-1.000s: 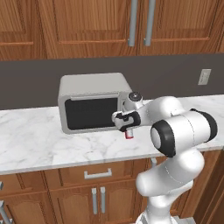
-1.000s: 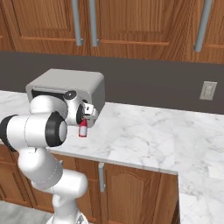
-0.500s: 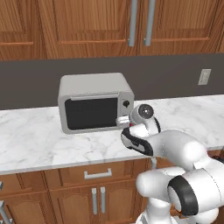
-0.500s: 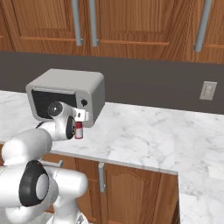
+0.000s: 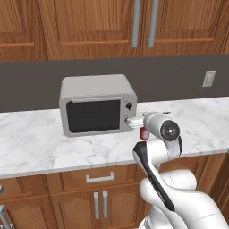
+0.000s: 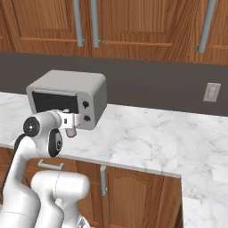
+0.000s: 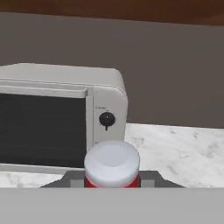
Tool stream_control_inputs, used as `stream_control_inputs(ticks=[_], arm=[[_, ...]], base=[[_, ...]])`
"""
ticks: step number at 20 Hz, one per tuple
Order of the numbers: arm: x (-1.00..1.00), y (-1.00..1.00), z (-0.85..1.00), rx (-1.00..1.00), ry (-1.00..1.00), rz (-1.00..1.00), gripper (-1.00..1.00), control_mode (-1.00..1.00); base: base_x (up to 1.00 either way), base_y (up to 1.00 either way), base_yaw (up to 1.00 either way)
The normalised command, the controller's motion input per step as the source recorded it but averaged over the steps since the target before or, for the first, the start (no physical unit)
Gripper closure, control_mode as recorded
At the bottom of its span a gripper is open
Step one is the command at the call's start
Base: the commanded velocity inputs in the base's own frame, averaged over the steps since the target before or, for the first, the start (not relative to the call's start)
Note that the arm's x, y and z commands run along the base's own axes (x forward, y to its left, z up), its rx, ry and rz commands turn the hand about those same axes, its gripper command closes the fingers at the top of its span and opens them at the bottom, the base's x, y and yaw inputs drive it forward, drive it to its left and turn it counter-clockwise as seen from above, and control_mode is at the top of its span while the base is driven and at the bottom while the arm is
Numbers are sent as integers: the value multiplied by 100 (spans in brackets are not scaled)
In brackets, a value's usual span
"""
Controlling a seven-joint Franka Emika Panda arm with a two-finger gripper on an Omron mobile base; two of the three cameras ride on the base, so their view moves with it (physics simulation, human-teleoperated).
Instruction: Place the ketchup and condiment bottle from the counter to the top shelf of the fridge. If the existing items in the fridge are on the top shelf, move them to other shelves.
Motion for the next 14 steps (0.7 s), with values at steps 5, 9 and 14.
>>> stream_control_inputs(ticks=[5,9,14], arm=[[-100,0,100,0,-5,0,100,-100],[-100,0,100,0,0,0,100,-100],[-100,-3,55,0,0,0,100,-100]], base=[[0,0,0],[0,0,0],[0,0,0]])
